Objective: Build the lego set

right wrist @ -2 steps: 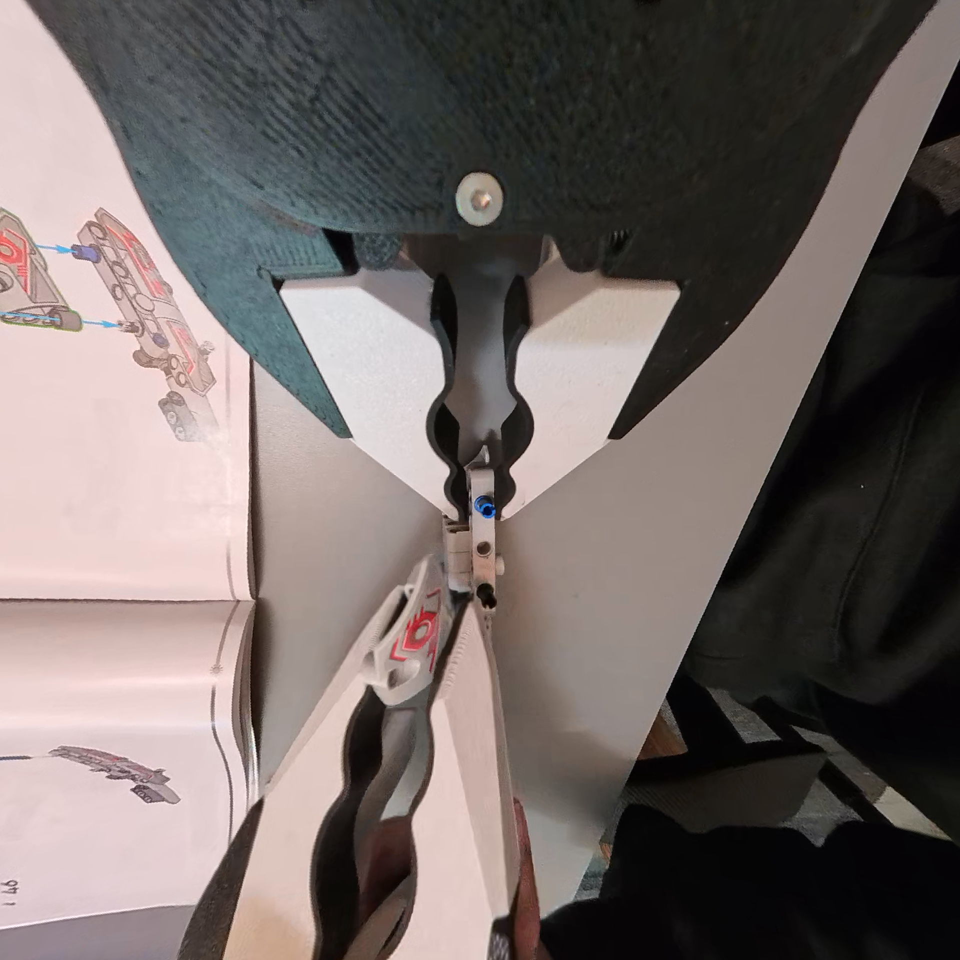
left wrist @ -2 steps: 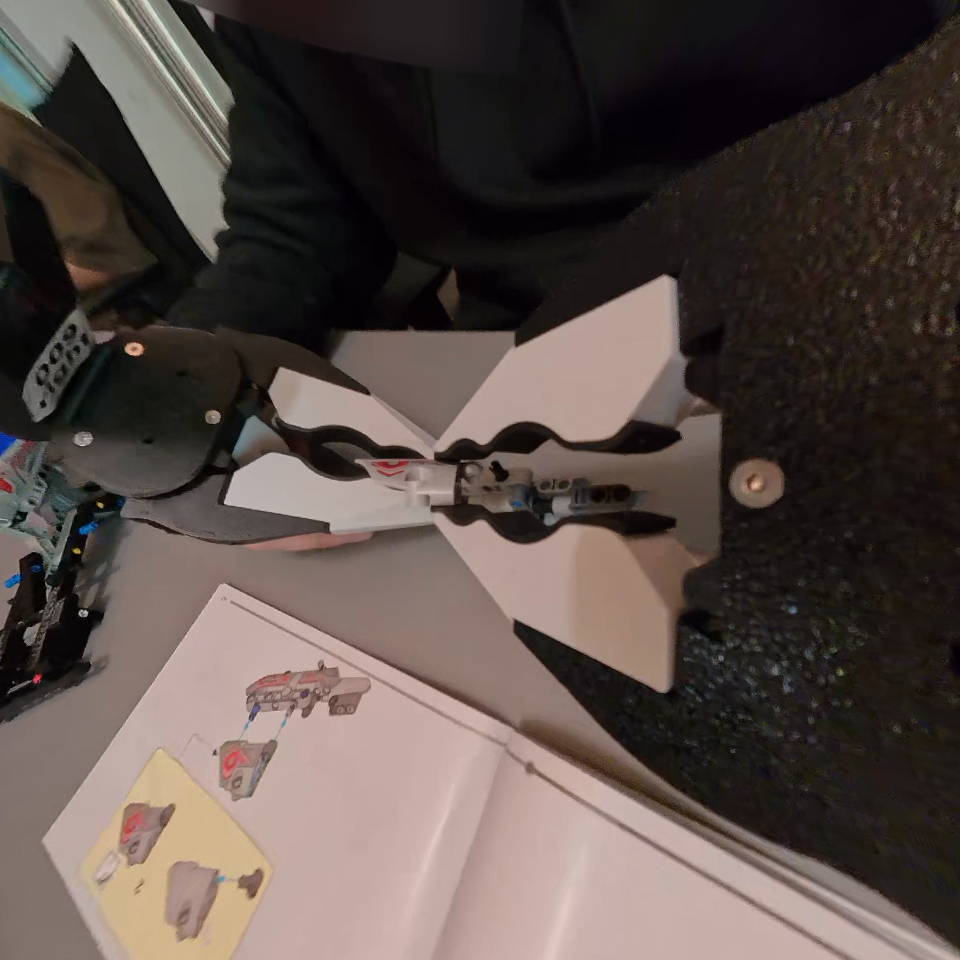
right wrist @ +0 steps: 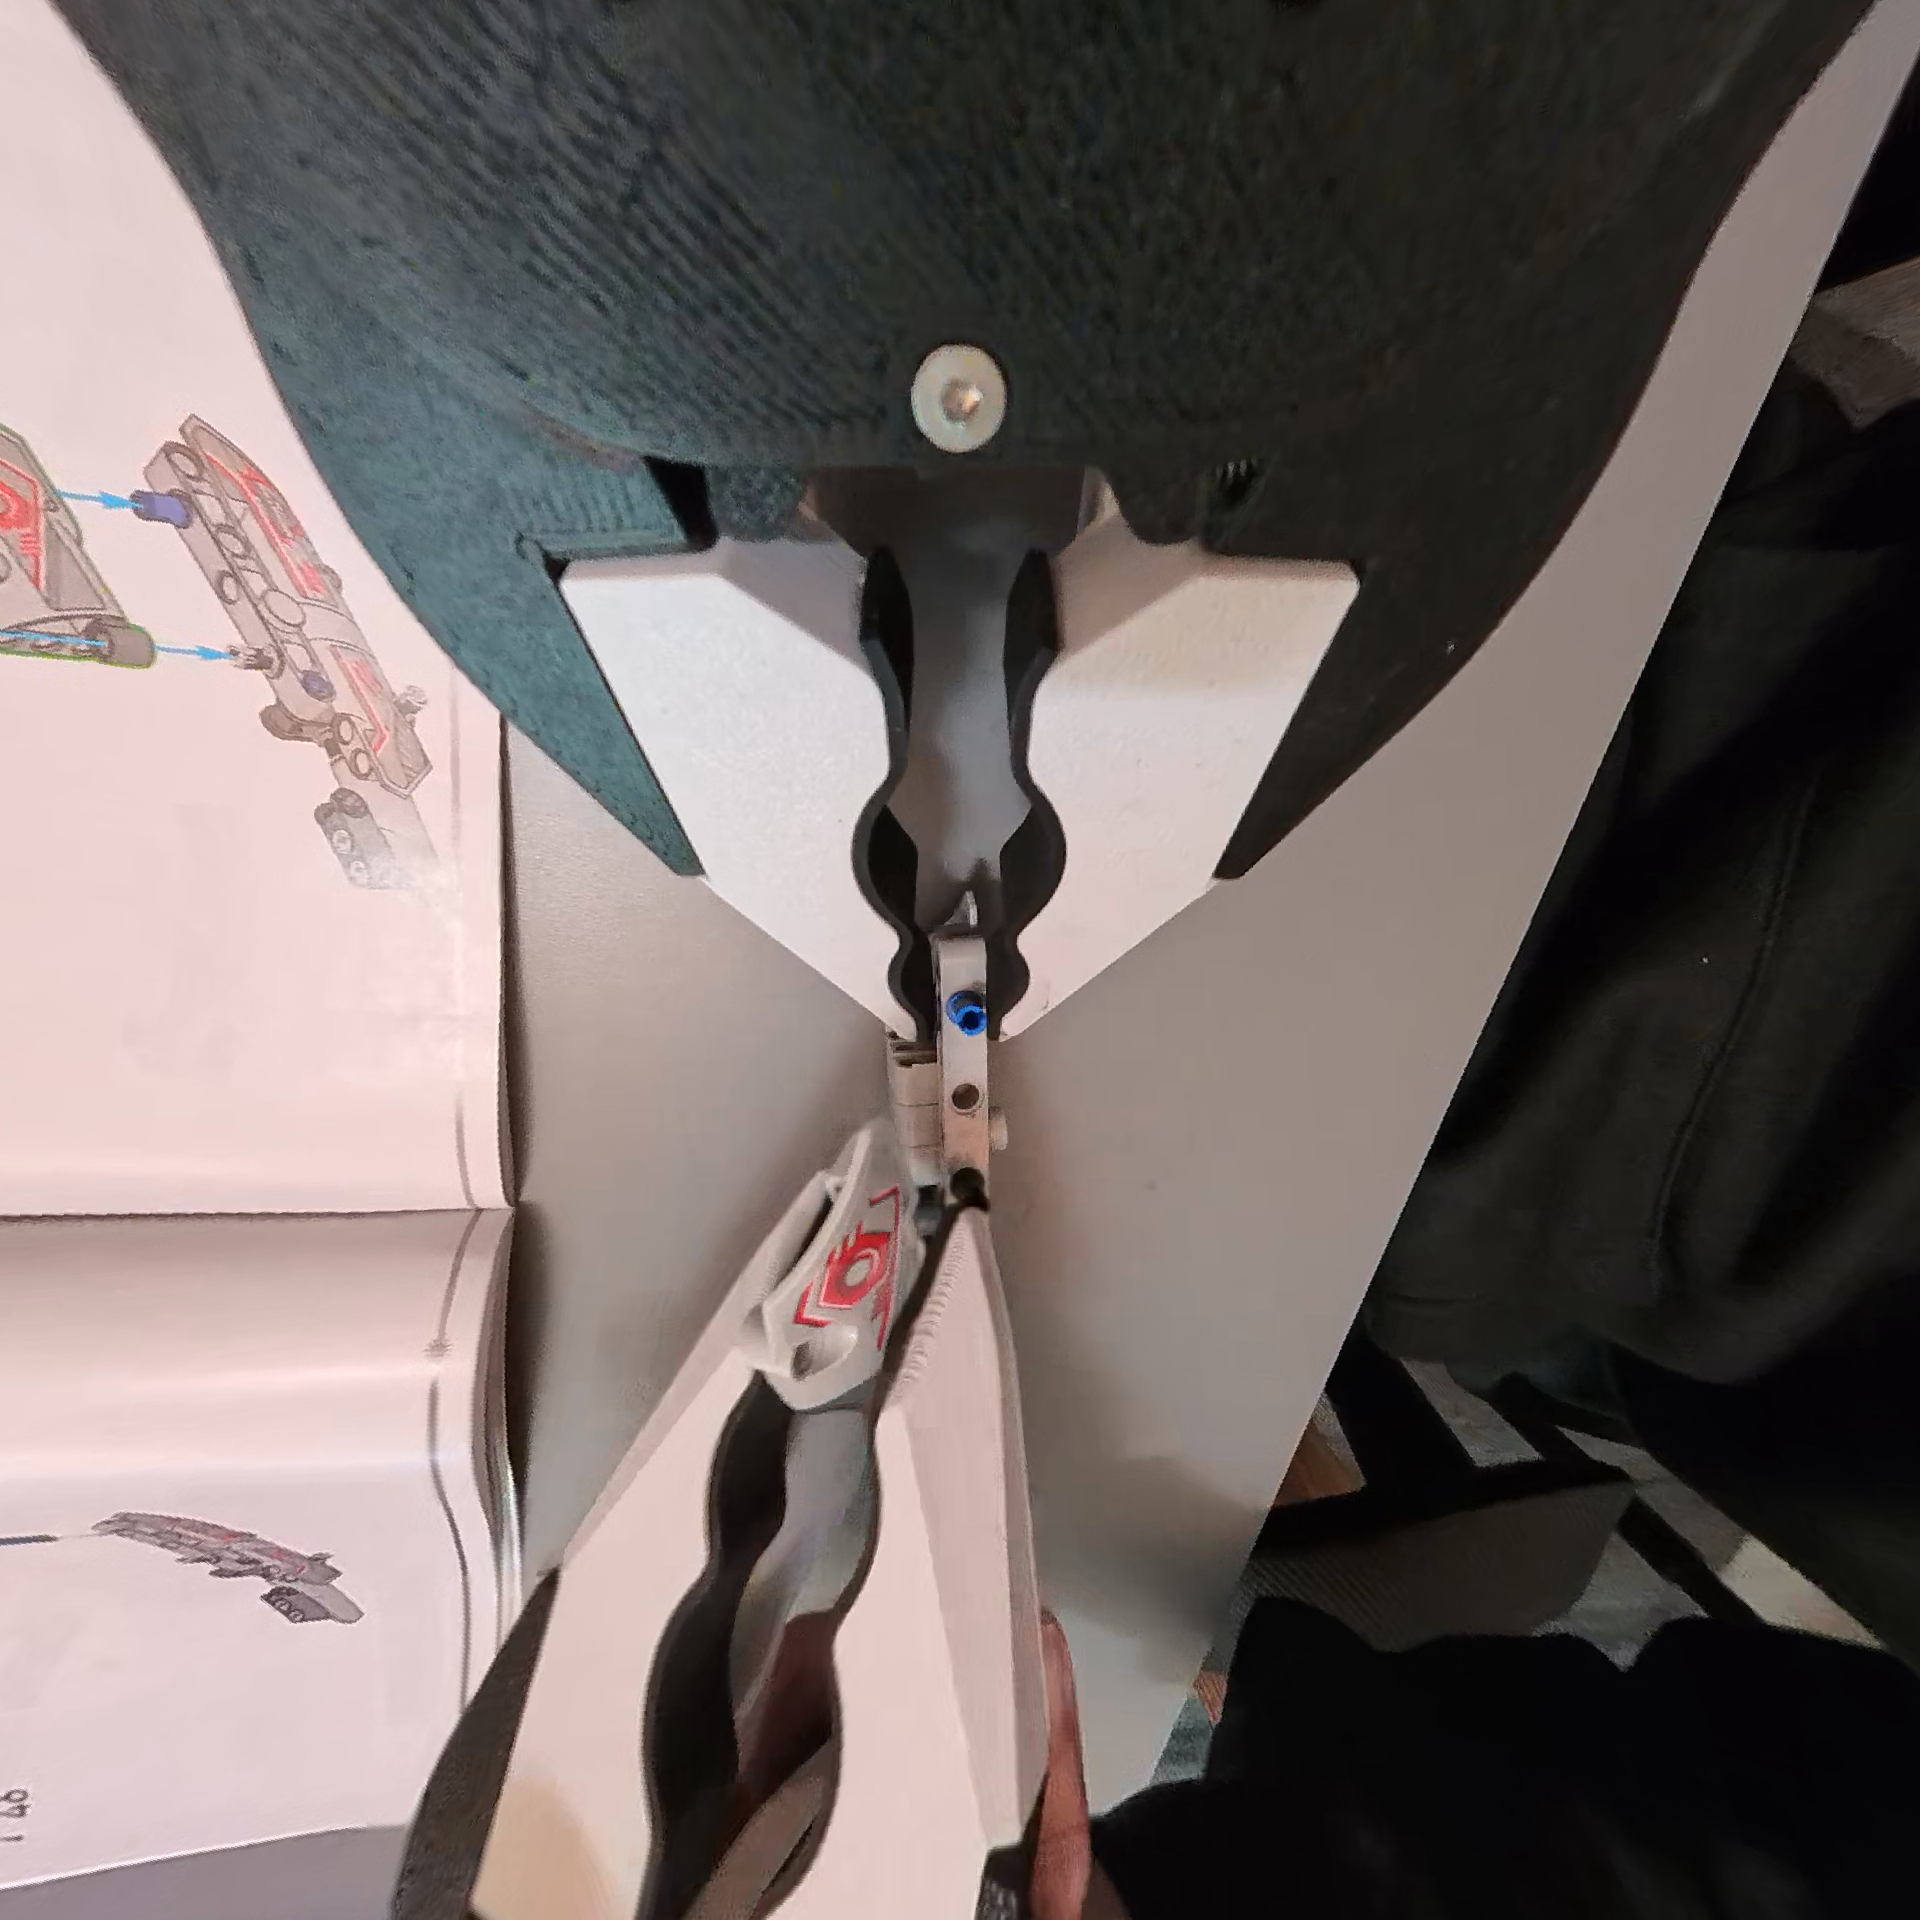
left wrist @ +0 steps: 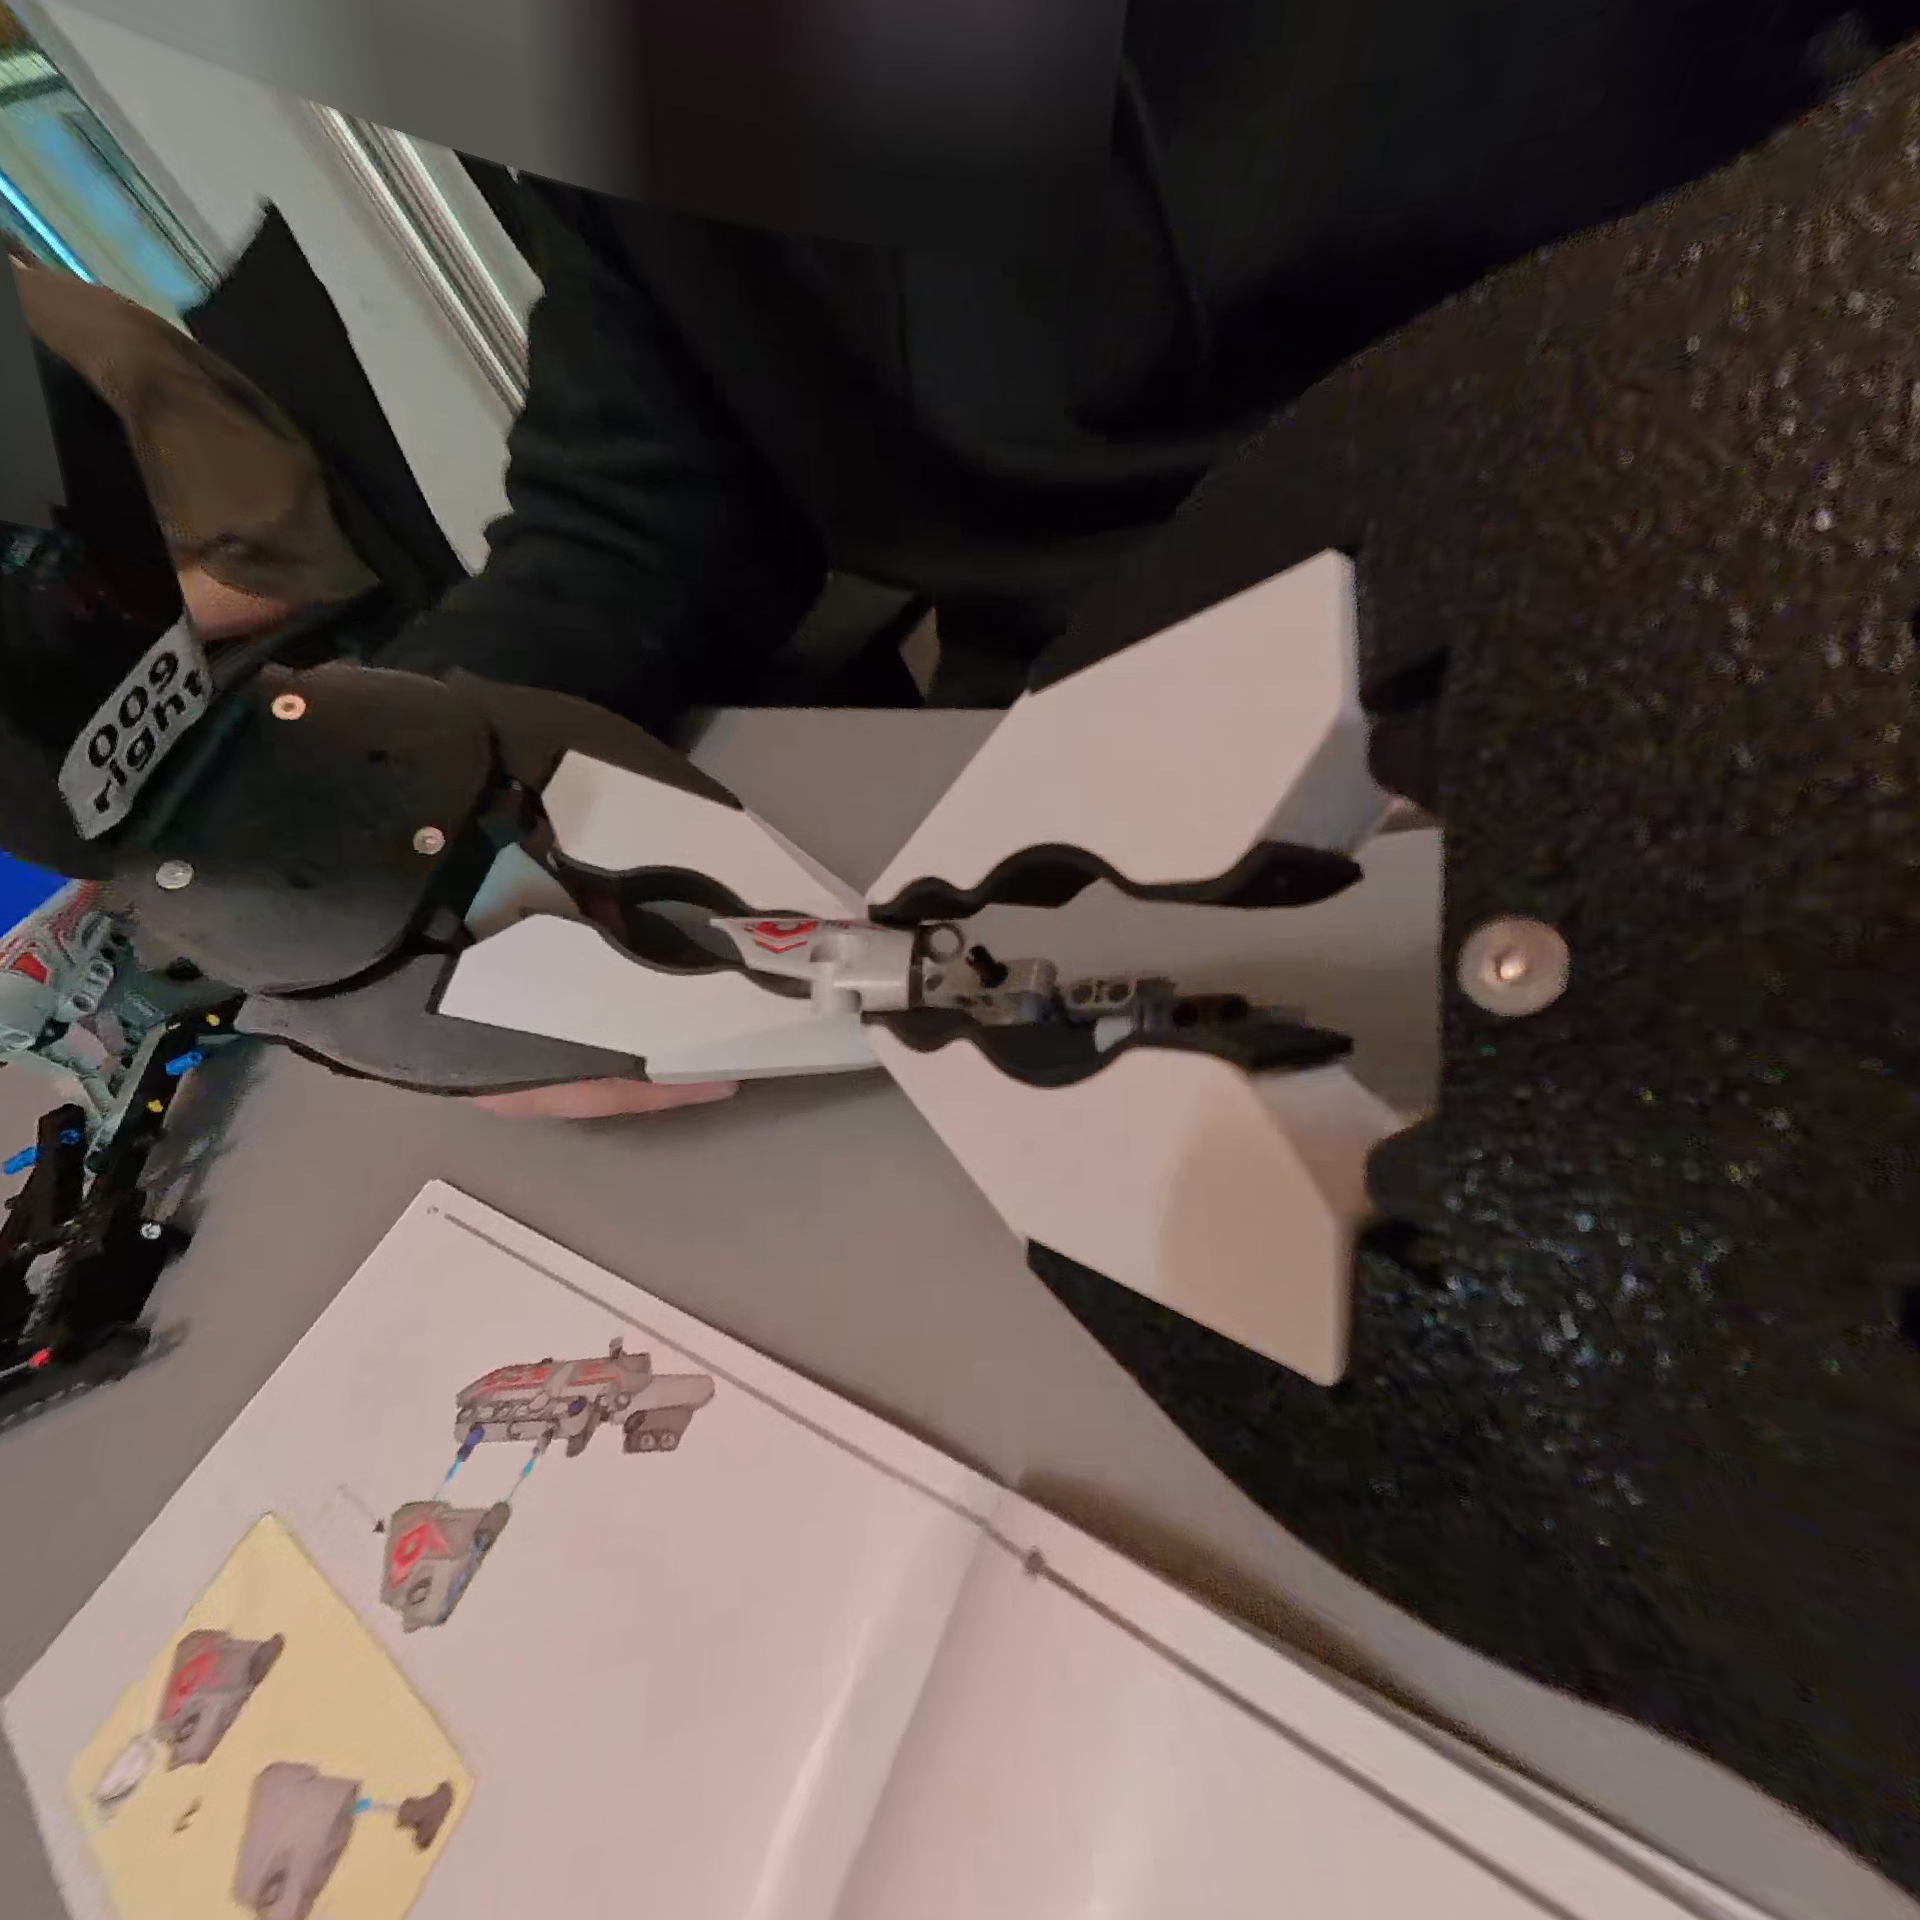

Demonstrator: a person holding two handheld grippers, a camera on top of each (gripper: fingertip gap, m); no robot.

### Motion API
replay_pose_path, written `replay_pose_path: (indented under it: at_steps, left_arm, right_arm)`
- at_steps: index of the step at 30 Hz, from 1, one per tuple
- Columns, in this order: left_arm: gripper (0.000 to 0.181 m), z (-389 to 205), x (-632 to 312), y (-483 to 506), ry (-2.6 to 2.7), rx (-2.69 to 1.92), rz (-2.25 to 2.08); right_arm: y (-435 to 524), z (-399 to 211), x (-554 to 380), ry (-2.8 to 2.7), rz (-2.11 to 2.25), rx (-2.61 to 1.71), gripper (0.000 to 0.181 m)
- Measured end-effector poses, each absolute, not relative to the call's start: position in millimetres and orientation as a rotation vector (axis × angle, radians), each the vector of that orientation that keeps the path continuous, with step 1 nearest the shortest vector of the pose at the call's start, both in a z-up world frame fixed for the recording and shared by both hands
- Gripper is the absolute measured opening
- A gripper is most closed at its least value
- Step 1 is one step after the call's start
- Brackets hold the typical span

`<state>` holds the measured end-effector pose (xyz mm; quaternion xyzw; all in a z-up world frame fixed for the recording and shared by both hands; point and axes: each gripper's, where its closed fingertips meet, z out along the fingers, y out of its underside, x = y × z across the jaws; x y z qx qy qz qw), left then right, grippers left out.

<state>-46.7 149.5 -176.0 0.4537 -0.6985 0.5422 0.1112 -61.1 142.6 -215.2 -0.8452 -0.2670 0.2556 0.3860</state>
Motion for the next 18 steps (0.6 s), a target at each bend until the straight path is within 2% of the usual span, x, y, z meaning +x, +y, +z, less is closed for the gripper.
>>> replay_pose_path:
  at_steps: [5, 10, 18]
  left_arm:
    - [0.014, -174.8, -42.6, 154.3, -1.796, 1.398, 1.658]
    - [0.014, -176.9, -41.3, 155.2, -1.763, 1.401, 1.666]
    - [0.014, -179.4, -41.1, 147.5, -2.295, 1.276, 1.527]
  right_arm:
    - [144.7, -213.6, -57.4, -0.589, 0.781, -2.175, 0.007]
    - [144.8, -213.1, -56.9, -0.561, 0.832, -2.18, 0.007]
    - [143.6, -213.4, -58.2, -0.56, 0.866, -2.186, 0.007]
